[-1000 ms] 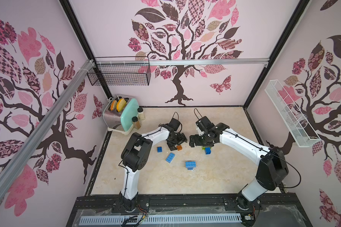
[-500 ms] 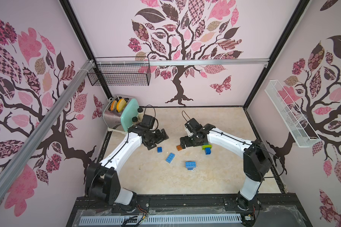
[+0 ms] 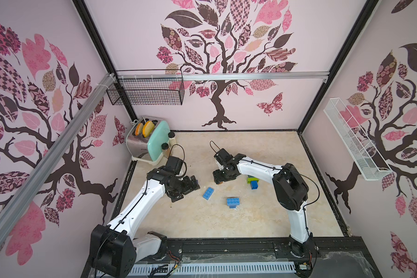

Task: Assemble the letter f with lego
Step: Pick up the lego brick from the center of the board.

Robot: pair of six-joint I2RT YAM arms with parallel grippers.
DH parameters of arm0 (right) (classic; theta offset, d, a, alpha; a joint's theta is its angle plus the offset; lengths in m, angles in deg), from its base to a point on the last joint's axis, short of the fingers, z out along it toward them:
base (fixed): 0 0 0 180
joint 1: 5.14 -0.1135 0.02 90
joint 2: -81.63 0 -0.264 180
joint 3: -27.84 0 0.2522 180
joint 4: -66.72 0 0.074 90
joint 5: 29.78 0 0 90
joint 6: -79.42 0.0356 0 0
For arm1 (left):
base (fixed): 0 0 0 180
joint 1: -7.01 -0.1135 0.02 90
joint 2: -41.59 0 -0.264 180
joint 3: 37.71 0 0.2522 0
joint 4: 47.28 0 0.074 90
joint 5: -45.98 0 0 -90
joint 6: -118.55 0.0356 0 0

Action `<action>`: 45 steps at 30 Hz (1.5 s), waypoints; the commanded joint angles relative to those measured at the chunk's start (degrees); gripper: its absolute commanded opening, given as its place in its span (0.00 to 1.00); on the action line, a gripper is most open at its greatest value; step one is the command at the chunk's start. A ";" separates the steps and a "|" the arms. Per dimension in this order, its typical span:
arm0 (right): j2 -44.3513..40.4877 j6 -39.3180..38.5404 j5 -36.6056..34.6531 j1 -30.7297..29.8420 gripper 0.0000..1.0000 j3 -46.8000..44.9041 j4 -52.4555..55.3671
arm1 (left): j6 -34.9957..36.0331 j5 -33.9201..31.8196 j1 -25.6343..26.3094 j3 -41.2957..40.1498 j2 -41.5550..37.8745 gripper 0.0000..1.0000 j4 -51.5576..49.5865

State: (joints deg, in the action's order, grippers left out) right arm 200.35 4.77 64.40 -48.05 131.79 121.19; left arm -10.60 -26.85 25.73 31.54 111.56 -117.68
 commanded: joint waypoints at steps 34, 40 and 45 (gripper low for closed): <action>7.07 0.03 -4.35 -1.36 0.46 8.16 2.71 | 2.33 -0.03 -1.13 -1.23 2.06 0.98 -1.08; 6.70 -0.15 -4.49 -1.30 0.46 7.30 2.97 | 1.98 0.36 -1.41 -1.73 2.30 0.98 -0.32; 6.68 -0.15 -4.61 -1.36 0.42 7.03 2.79 | 1.85 0.59 -1.58 -2.05 2.36 0.98 -0.10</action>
State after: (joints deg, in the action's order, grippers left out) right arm 206.66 4.77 60.58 -49.17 138.31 123.25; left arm -8.96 -26.81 24.50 30.10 113.55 -118.55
